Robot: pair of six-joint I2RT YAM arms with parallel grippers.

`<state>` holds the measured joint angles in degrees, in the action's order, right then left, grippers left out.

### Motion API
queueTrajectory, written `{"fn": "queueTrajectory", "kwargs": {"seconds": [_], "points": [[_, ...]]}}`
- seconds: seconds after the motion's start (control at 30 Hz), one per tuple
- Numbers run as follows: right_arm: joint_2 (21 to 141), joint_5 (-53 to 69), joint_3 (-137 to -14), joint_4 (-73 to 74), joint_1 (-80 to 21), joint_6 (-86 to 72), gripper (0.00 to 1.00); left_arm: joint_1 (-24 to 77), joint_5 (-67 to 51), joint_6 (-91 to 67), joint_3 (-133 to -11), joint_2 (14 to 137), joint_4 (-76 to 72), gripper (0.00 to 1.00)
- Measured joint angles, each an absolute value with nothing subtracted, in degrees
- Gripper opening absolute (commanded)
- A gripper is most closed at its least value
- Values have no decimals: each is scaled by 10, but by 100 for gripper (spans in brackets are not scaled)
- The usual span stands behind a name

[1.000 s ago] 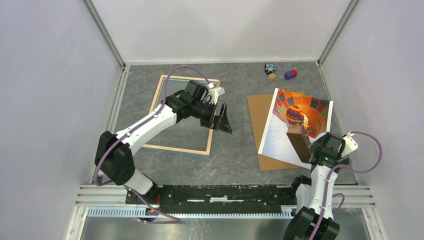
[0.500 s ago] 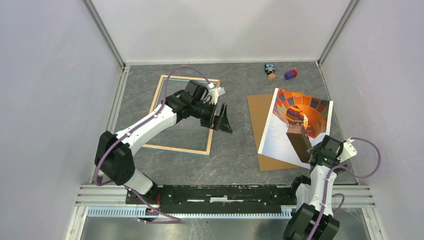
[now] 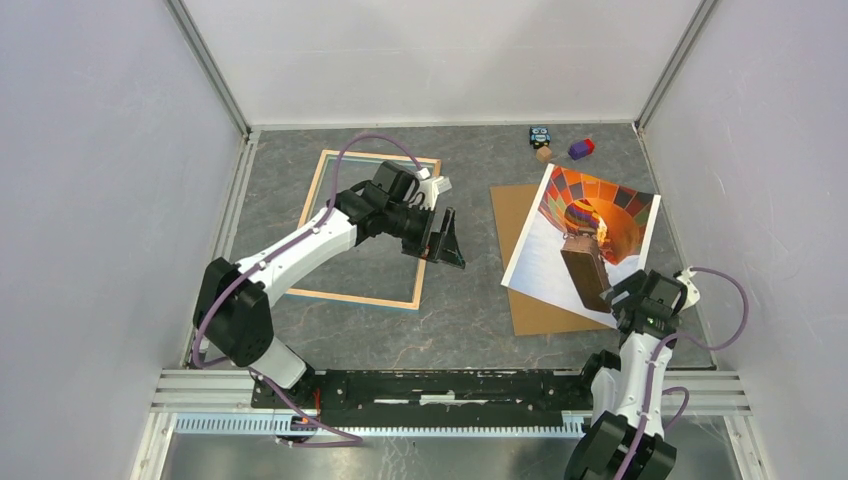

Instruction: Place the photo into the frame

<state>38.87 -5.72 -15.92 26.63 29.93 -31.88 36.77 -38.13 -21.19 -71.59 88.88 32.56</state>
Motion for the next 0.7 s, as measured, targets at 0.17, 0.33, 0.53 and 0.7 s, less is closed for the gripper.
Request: {"fn": "queueTrajectory", "kwargs": {"seconds": [0.17, 0.33, 0.53, 0.7], "points": [[389, -4, -159, 262, 279, -311, 91, 369, -381, -213, -708, 899, 320, 100], [394, -8, -167, 264, 257, -289, 98, 381, -366, -244, -685, 908, 288, 100], [393, -63, -180, 252, 243, -253, 97, 441, -300, -371, -605, 910, 152, 99], [416, -71, -193, 215, 218, -224, 96, 487, -232, -465, -578, 959, 30, 99]]}}
